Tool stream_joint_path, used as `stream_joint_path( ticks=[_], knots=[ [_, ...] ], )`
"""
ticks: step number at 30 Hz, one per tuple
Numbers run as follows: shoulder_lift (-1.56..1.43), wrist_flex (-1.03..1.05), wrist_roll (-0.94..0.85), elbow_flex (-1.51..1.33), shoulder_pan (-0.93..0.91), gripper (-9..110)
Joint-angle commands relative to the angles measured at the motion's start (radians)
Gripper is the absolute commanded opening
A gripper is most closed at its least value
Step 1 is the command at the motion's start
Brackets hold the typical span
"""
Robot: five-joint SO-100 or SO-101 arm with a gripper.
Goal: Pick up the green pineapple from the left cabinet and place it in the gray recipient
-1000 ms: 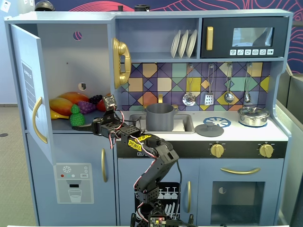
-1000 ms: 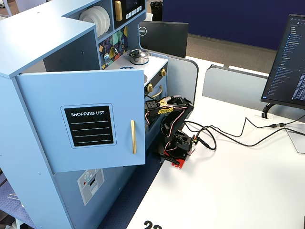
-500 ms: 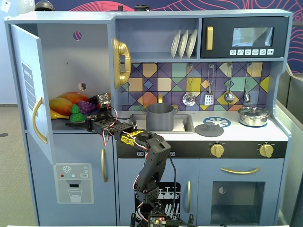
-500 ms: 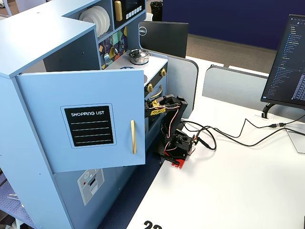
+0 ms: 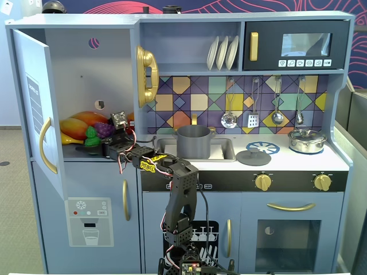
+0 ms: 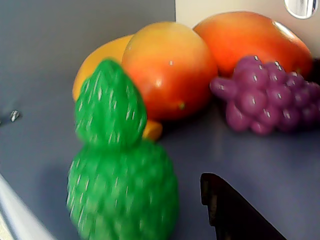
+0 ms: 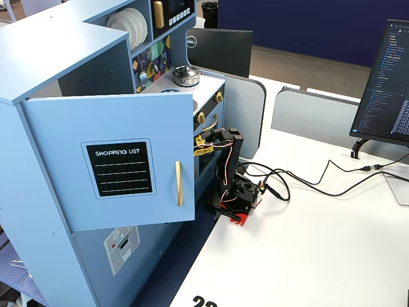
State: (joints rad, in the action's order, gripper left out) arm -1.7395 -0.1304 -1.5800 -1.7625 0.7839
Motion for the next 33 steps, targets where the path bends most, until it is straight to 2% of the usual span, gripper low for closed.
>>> stream_joint_path(
  ticks=[1,2,3,5,13,16,23,29,33],
  knots=[
    [0.043,-0.014,-0.017,0.143,0.011,45],
    [0.058,-0.015,-0.018,0.161,0.015,40],
    [0.069,-0.017,-0.029,0.172,0.021,30],
    [0.084,0.012,-0.117,0.192,0.044,1],
    [-0.015,-0.020,-0.219,0.224,0.104,0],
    [-0.153,-0.014,-0.250,0.190,0.123,0],
    [-0.601,-0.077,-0.348,-0.084,0.135,0],
    [-0.897,-0.129,-0.359,-0.219,0.051,0],
    [-1.039,-0.066,-0.333,-0.236,-0.118,0]
  ],
)
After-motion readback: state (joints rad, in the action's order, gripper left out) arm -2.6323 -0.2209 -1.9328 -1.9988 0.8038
